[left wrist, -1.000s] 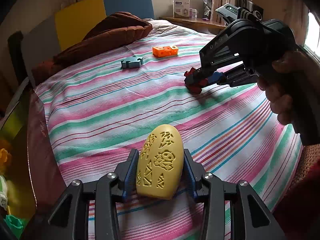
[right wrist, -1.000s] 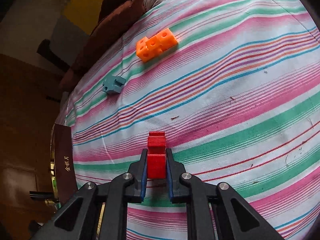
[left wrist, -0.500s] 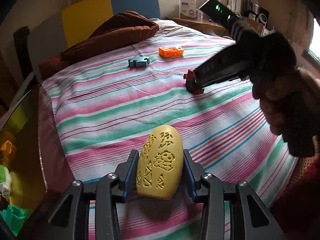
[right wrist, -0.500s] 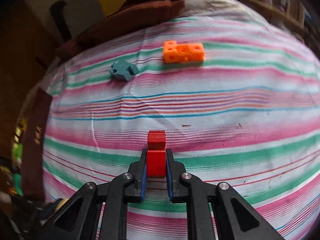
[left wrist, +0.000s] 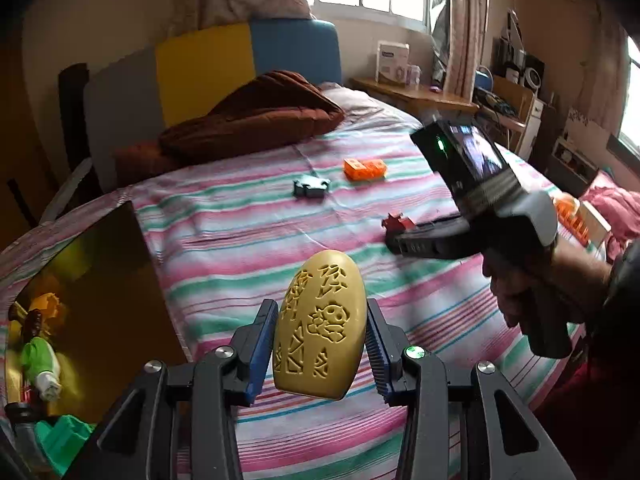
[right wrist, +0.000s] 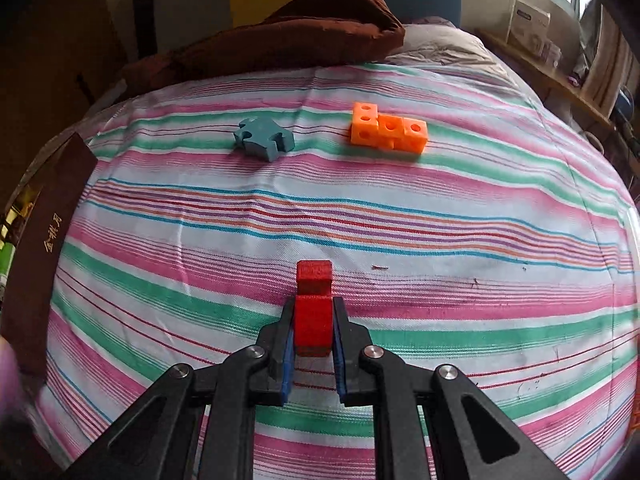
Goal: Organize rigid objects
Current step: 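Lift the yellow oval piece with left and carry it over the tray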
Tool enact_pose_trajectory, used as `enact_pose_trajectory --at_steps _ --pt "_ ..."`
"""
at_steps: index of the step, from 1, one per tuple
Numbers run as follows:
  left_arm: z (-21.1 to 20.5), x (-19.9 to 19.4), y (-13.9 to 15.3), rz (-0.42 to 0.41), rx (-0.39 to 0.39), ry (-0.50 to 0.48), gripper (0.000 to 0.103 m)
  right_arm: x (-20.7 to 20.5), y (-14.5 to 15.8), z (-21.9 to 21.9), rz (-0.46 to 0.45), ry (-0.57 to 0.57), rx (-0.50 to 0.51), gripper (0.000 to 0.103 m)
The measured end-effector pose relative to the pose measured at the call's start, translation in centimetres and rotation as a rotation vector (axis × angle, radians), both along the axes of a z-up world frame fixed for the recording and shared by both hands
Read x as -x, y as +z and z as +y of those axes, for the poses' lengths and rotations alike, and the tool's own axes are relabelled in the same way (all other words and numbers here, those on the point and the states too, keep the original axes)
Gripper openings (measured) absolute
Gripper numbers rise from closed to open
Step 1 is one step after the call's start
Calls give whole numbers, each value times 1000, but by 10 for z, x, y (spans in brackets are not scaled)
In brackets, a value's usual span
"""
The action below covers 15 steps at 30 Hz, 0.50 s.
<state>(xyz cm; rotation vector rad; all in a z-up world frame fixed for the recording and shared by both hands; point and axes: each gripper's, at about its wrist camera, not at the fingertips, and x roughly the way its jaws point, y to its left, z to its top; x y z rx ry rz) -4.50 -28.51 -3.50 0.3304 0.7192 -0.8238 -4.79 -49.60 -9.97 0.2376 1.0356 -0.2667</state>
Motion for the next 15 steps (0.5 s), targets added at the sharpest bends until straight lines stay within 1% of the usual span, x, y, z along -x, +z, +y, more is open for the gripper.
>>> enact_pose_trajectory --at_steps 3,8,11,15 --pt "10 -4 8 -4 19 21 43 0 0 6 0 11 28 13" --pt "26 -11 17 1 40 53 43 -3 -2 18 13 39 121 14" --pt "36 -15 22 1 50 75 43 -1 -1 17 14 34 119 14" --pt "48 -22 24 21 63 105 43 -2 -2 15 10 30 108 14"
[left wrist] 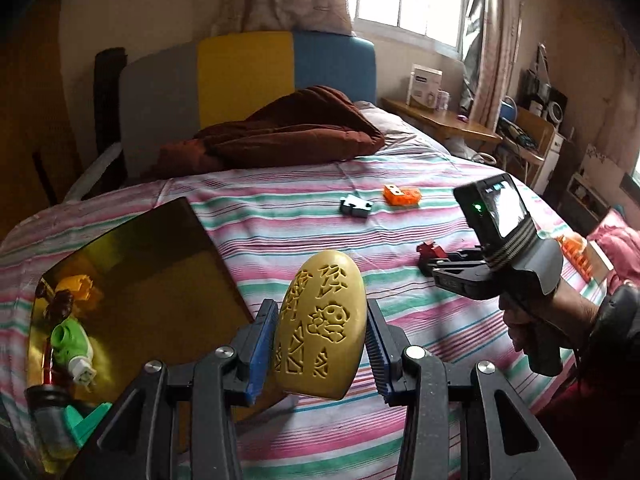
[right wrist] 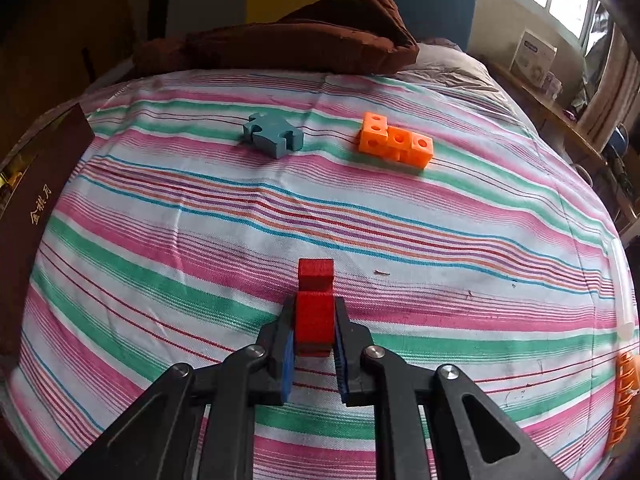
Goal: Organize rigid objects
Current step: 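Lift the yellow oval piece with left and carry it over the tray, then lower the yellow oval piece into the gold tray and open the left gripper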
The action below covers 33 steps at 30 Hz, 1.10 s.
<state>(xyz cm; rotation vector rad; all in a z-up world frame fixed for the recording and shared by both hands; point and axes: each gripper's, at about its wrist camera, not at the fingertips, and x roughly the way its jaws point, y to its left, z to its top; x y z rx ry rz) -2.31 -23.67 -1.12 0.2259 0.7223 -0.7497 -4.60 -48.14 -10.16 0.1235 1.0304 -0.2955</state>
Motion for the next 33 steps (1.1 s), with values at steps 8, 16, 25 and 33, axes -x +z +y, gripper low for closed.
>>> enact_pose_trajectory --at_steps 8,16,25,33 --pt "52 -23 9 56 53 95 43 -1 -2 13 0 40 89 14" --pt "156 -68 6 167 132 326 43 -3 -1 14 10 46 100 14" --pt "182 -121 -24 379 199 447 43 -4 0 19 29 59 131 14" --pt "144 -180 -39 395 123 488 43 -5 0 19 37 64 131 14"
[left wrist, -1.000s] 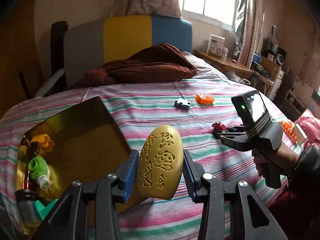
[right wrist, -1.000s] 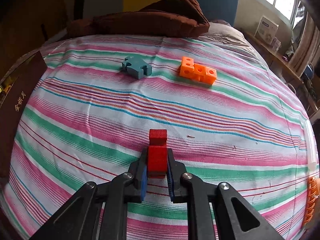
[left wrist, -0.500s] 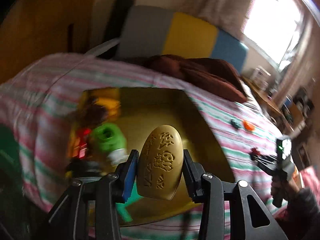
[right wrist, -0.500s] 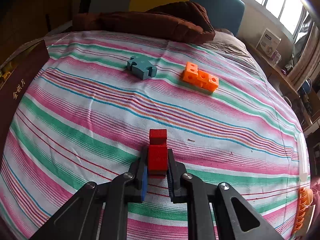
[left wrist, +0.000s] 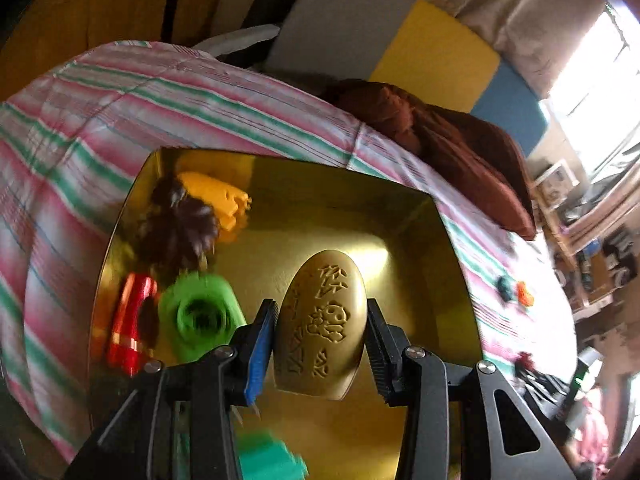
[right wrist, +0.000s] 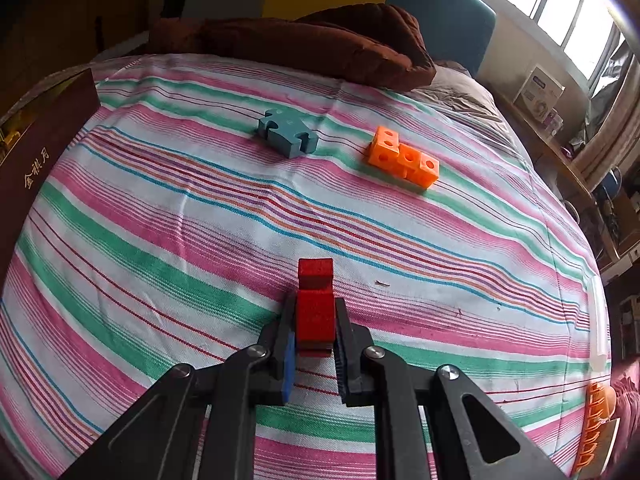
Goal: Organize rigid objects
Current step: 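Lower the yellow oval piece into the gold tray and open the left gripper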
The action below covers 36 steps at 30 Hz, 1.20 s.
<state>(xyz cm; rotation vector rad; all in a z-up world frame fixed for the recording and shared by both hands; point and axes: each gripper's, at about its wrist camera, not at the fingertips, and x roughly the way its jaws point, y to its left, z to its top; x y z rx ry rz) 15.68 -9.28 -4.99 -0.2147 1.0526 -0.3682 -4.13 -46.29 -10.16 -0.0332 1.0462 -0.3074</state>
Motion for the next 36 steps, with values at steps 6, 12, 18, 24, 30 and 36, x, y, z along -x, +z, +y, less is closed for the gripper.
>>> enact_pose_trajectory --at_steps 6,12,18,24,30,36 --pt "-13 -34 -19 30 -116 18 43 -1 0 0 6 6 5 14" --pt "-19 -46 -37 36 -242 15 44 -1 0 2 10 8 11 15" --pt "-13 -46 -31 20 -227 26 48 -1 0 1 9 8 9 15" --pt "2 -13 7 -132 -230 15 59 -1 0 2 9 10 15 15" --pt "15 44 28 -266 -255 -10 68 -1 0 3 9 10 26 15" --pt "19 90 25 -301 -295 -27 69 -1 0 4 10 -5 27 15"
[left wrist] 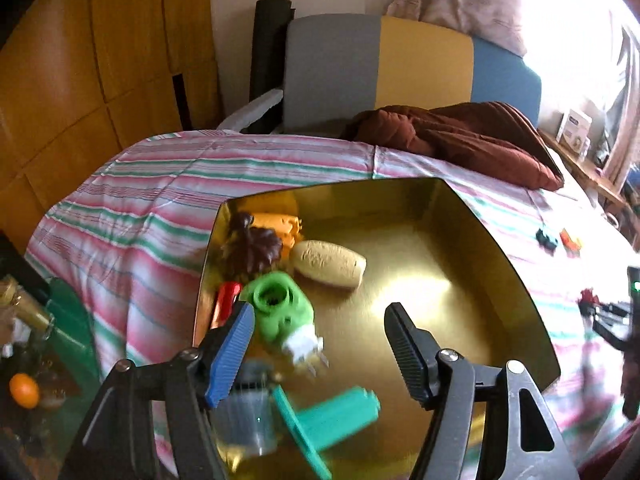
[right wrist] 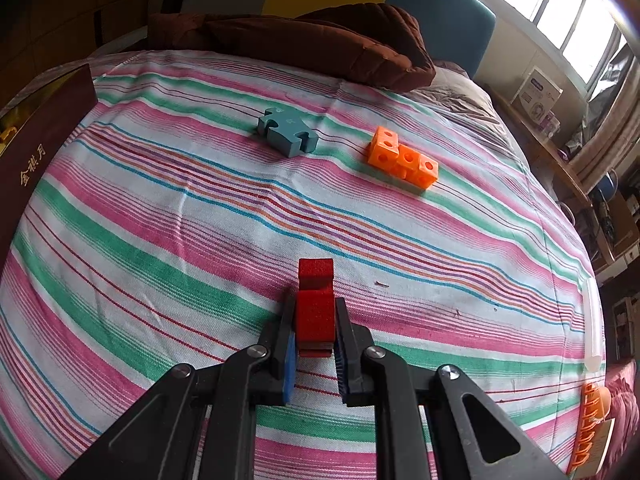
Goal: Organize rigid objects
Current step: 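Lower the yellow oval piece into the gold tray and open the left gripper, then carry the red block into the gold tray and open the right gripper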
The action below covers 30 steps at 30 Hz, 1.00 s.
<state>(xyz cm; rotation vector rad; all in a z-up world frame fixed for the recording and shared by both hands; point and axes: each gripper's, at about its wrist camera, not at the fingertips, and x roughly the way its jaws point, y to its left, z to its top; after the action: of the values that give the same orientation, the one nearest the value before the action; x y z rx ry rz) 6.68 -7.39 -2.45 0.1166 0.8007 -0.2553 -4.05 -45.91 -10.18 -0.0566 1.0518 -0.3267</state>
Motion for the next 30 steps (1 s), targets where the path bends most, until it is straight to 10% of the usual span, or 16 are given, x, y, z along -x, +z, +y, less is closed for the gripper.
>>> enact_pose_trajectory --at_steps 30 --pt "45 35 -4 -25 52 61 79 5 3 20 43 -43 53 15"
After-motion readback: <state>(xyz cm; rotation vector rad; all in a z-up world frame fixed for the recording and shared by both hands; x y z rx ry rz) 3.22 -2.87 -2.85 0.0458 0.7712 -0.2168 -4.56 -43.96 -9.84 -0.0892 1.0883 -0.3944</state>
